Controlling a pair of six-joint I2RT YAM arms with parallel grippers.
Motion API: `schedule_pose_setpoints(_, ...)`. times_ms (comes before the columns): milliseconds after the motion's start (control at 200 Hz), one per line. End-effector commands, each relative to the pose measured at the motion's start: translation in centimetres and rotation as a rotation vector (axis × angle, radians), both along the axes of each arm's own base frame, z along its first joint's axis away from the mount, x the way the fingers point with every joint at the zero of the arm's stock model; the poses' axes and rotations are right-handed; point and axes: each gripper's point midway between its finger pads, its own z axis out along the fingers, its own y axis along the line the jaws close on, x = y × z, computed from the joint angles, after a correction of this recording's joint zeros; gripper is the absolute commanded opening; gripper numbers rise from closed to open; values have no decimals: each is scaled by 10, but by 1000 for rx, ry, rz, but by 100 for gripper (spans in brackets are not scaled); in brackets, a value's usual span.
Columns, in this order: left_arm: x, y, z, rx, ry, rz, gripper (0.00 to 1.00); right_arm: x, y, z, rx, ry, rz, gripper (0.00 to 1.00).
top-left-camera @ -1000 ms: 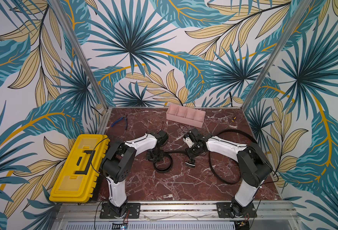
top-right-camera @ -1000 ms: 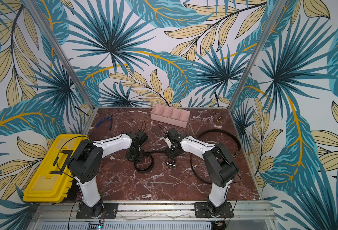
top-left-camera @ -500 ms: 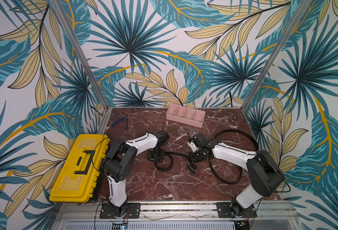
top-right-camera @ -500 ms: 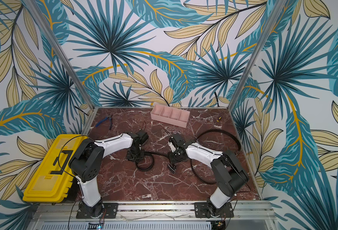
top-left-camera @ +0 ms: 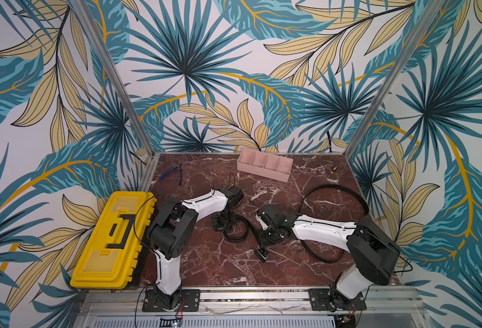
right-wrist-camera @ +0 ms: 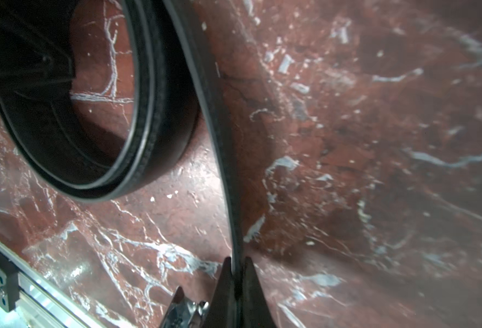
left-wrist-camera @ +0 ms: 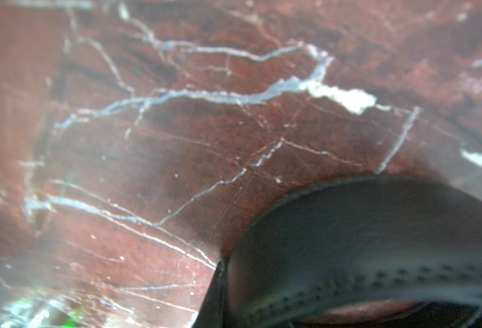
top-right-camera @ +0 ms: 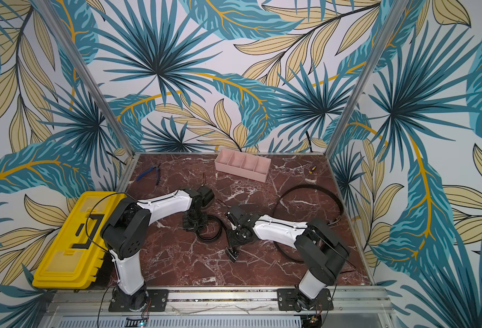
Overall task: Place the belts into the storage roll
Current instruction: Roll the belt at the center of the board.
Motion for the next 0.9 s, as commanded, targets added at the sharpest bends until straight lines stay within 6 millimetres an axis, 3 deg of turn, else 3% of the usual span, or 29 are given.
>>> schedule_pose_setpoints(0,4,-18,-13,-39,-2,108,0,-4,20,2,41,29,18,16)
schedule_pose_setpoints(100,6,-28,-15,-76,-8,134,0,-8,39,8,103,42,81,28)
schedule_pose_setpoints(210,8,-34,-18,-107,-12,161,0,-9,54,20,163,28,129,32)
schedule_pose_setpoints(481,6,-40,-21,-132,-3,148,0,-5,37,20,137,-16,105,45)
schedule_pose_setpoints(656,4,-37,-20,-129,-5,130,0,12,33,43,194,-80,64,54)
schedule_pose_setpoints(896,1,-37,-24,-131,8,98,0,57,-16,62,165,-99,-96,62)
